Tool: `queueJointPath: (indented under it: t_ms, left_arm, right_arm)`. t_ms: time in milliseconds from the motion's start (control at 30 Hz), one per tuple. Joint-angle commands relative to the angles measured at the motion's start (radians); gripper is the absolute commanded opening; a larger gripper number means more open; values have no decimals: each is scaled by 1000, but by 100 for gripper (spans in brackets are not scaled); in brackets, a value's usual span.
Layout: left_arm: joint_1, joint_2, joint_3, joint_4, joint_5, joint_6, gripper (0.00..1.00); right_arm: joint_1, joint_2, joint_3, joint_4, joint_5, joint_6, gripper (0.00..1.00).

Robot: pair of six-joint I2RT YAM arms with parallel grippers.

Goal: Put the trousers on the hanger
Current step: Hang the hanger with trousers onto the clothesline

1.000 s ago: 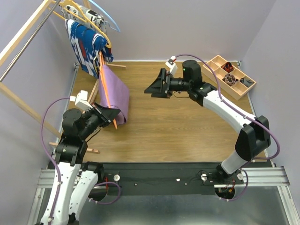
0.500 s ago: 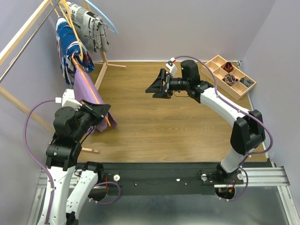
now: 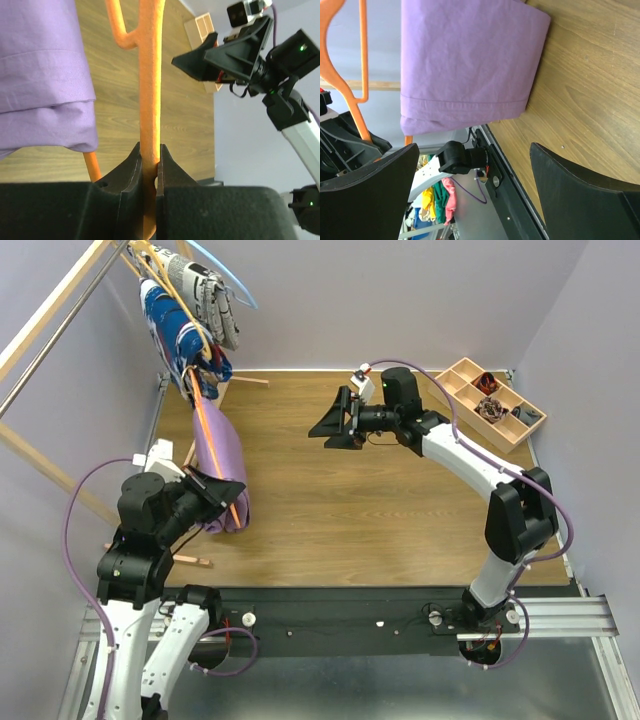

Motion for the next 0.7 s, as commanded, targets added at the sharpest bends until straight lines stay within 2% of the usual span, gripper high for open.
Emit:
queueJointPath:
  t_ms: [0,133,300,400,533,667]
  left_arm:
    - [7,-38,18,3,130,60,0]
    - [7,-74,-8,-44,256,88,0]
    - [7,-99,93,-245,190,115,0]
    - [7,-110,153,-299,117,108,0]
    - [7,-102,175,-246,-29,88,0]
    - [7,-61,146,-132,-104,92,0]
  right_arm:
    - [3,14,9,-4,-21,-27,100]
    - [3,17,6,-4,-17,-36,100]
    - [2,29,17,-4,-24,-44,100]
    - [2,35,17,-4,-26,-50,100]
    - [2,29,5,-4,-20,-52,100]
    - [2,18,-9,-6,-26,-53,100]
